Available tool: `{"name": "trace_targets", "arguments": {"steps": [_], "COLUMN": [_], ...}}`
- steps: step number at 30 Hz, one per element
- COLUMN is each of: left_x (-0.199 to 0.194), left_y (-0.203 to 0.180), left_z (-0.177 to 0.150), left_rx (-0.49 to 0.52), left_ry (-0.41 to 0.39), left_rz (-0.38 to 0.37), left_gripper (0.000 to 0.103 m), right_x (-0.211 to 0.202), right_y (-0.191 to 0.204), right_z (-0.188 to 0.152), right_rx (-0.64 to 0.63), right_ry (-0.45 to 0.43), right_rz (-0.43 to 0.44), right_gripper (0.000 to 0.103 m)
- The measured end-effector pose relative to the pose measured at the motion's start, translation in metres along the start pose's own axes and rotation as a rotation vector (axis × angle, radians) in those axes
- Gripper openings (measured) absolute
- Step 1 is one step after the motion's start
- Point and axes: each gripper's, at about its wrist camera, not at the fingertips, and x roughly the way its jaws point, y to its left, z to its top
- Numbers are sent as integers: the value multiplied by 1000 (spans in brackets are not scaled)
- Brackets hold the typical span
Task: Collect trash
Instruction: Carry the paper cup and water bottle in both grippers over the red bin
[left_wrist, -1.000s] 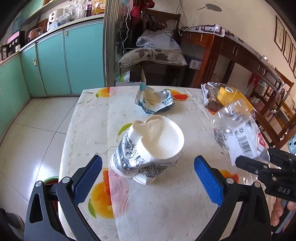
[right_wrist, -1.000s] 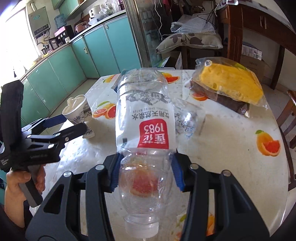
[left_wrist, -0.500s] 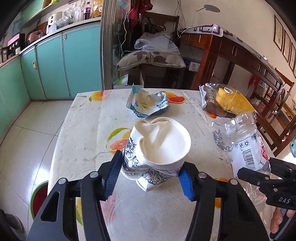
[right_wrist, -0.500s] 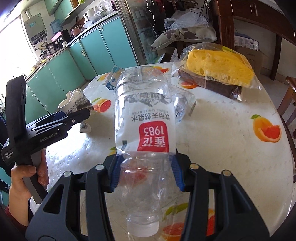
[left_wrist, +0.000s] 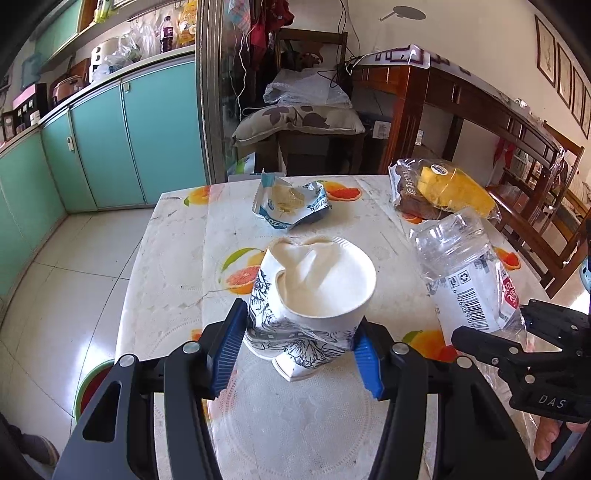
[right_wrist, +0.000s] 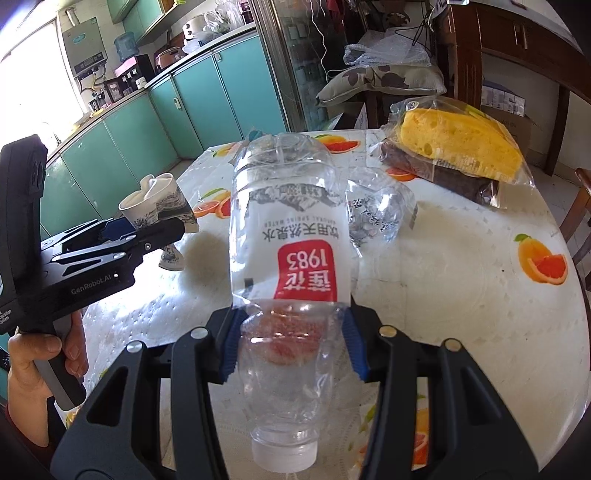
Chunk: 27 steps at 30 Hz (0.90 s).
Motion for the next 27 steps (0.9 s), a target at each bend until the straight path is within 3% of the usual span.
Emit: {"name": "trace_targets", "arguments": {"steps": [11,27], "left_x": [-14,-25], "left_y": [4,23], "left_z": [-3,-6], "left_rx": [1,-79], "left_ry": [-8,-4], "left_rz": [1,-89], "left_gripper": [53,53], "right_x": [-1,-7], "right_y": [19,38], "right_z": [-2,11], "right_rx": [-43,-87], "right_ry": [-3,-8], "right_rz": [9,-17], "right_gripper": [46,46]}}
